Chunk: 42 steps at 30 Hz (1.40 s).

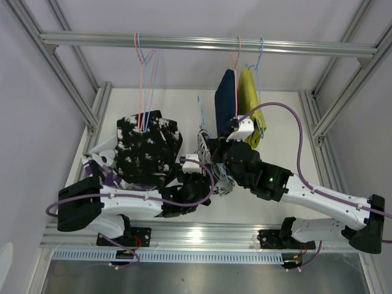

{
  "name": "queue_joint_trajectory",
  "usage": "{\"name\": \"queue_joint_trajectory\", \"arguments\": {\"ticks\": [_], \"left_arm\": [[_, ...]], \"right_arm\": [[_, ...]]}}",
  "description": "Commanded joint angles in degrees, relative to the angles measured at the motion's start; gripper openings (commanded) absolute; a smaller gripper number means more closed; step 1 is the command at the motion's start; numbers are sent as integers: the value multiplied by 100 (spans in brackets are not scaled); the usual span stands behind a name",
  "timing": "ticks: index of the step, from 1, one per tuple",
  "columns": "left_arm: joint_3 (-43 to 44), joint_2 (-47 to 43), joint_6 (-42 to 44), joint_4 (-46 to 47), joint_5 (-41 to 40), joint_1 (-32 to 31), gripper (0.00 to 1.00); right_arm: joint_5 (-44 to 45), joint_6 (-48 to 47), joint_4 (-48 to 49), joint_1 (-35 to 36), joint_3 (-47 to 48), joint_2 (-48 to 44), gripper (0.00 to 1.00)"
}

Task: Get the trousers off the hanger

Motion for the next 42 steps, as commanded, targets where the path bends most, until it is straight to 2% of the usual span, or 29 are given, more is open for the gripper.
{"name": "queue_joint_trajectory", "arguments": {"ticks": [1,11,15,19,22,23,27,28,31,32,33,38,42], "left_arm": [[225,94,-555,-171,-217,85,87],[629,541,-740,-162,-191,243,90],[1217,857,-968,-618,-262,374,90],[1333,1095,-977,-602,-279,498,83],[1377,1245,-977,-593,-297,629,68],[1377,1280,-968,-593,-305,673,57],[1473,1394,-968,-707,-428,744,37],[1500,1430,-1012,-750,-472,753,25],[1570,1456,-1179,-1066,-490,797,12],[1614,1439,-1362,-1189,-525,806,4],[1649,1430,-1442,-1460,-534,806,1],[1676,984,-1891,-2270,-586,806,1],[1465,262,-1540,-2298,-560,718,1]], "right_arm": [[-17,230,382,40,62,-257,0],[-158,379,320,92,-35,-555,0],[-237,415,320,119,-35,-591,0],[-325,441,285,145,-52,-643,0],[-369,441,303,163,-88,-696,0],[-387,441,303,172,-96,-731,0],[-431,415,294,207,-114,-793,0],[-439,406,294,207,-123,-810,0],[-466,406,312,216,-149,-863,0],[-466,415,303,216,-149,-881,0],[-466,415,303,207,-167,-898,0],[-396,397,241,216,-237,-986,0],[-202,371,188,224,-404,-1091,0]]}}
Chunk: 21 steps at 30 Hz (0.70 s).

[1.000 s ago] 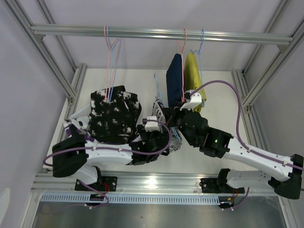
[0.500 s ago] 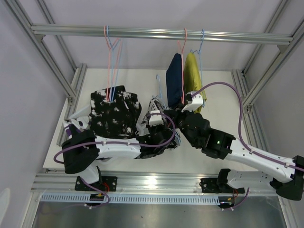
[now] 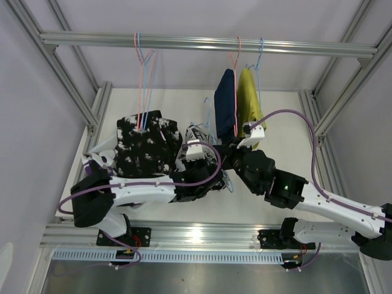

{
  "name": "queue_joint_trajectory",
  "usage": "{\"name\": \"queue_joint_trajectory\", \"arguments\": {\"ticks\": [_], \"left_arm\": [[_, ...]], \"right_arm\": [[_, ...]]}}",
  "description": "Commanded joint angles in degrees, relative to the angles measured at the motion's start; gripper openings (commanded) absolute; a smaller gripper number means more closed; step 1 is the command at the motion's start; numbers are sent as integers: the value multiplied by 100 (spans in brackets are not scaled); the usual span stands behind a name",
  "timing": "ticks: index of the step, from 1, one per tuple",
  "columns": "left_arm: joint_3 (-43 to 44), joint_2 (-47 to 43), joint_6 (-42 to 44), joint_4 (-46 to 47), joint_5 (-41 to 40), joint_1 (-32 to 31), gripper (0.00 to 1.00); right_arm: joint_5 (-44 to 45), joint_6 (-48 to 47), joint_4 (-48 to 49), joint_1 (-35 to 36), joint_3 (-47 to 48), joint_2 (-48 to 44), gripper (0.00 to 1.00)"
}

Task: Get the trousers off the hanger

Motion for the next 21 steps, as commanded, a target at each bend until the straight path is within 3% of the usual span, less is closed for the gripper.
{"name": "queue_joint_trajectory", "arguments": {"ticks": [1,7,13,21], "left_arm": [[-133,-853,110,-335,-315,97,1],[-397,-2136,1366,236,298,97,1],[-476,-2946,2105,561,581,88,1],[-547,-3482,2458,518,546,88,1]], "right_arm": [[158,113,424,98,-117,-318,0],[308,157,548,89,-434,-257,0],[352,122,837,89,-672,-72,0],[343,78,1207,89,-795,218,0]]}}
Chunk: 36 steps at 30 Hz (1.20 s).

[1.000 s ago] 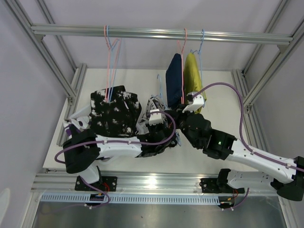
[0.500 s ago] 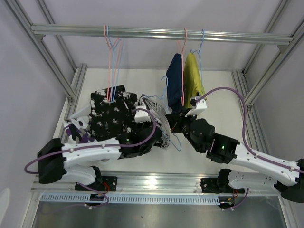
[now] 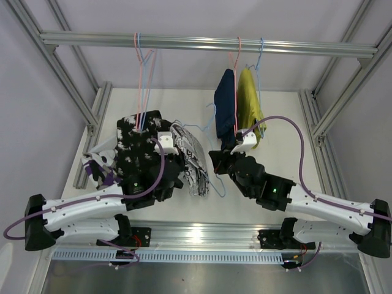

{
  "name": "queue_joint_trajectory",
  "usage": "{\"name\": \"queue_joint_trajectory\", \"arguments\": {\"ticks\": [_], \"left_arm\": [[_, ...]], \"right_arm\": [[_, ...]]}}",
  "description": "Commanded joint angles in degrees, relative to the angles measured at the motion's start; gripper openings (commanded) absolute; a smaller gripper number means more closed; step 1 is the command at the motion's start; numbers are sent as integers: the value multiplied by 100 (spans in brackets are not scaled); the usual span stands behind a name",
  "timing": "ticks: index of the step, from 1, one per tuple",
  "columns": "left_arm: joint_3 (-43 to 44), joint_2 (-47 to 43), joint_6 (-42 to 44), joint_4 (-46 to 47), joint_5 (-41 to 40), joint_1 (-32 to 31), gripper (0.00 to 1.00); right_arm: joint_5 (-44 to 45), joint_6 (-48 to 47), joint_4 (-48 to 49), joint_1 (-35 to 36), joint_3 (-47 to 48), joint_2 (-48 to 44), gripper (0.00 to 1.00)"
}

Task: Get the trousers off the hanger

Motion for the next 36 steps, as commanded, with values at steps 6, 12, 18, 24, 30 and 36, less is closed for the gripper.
{"name": "queue_joint_trajectory", "arguments": {"ticks": [6,12,18,24,30,36], "left_arm": [[70,-848,593,603,-221,53,1],[341,-1517,1024,683,420,53,1],[597,-1886,944,550,966,44,1],[641,-2333,1216,515,677,53,0],[615,-2844,1559,594,439,53,1],[632,-3134,1542,226,71,44,1]], "right_arm": [[293,86,387,32,-89,162,0],[346,166,405,23,-256,179,0],[346,227,440,23,-336,276,0],[381,227,378,14,-397,294,0],[337,280,413,-38,-520,285,0],[241,271,475,-65,-503,338,0]]}}
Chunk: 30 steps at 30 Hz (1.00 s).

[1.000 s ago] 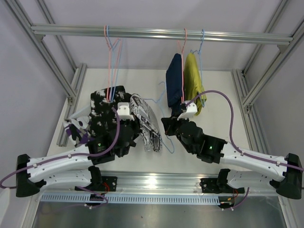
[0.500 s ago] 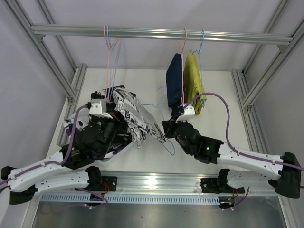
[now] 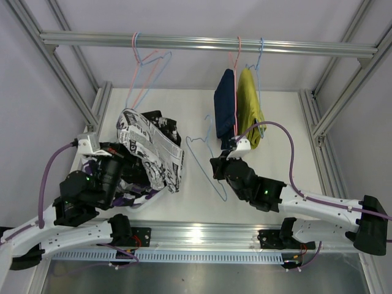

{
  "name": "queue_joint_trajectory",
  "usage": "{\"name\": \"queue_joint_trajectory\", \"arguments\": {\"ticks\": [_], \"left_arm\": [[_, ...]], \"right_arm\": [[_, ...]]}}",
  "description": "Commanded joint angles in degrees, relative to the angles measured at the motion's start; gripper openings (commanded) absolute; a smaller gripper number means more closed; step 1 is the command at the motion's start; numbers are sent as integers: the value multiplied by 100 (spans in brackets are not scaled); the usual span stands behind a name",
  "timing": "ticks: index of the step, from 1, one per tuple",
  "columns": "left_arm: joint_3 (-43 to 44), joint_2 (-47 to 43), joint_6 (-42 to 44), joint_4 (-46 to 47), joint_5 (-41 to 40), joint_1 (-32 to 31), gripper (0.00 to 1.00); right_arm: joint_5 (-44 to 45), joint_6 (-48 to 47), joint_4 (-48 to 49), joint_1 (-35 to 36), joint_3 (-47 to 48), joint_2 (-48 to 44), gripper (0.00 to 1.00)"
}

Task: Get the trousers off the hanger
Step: Remove the trousers from the hanger, then place the trousers in the bin.

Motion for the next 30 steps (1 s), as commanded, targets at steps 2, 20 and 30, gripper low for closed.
{"name": "queue_joint_trajectory", "arguments": {"ticks": [2,20,30], "left_arm": [[282,-243,32,63,-300,47,1],[590,-165,-2430,-3510,-2048,47,21],[335,986,-4380,-5263,-1953,117,99]], "right_arm": [[155,136,364,-25,37,12,0],[-3,162,346,-122,-156,21,0],[-117,250,302,-175,-367,-32,0]]}}
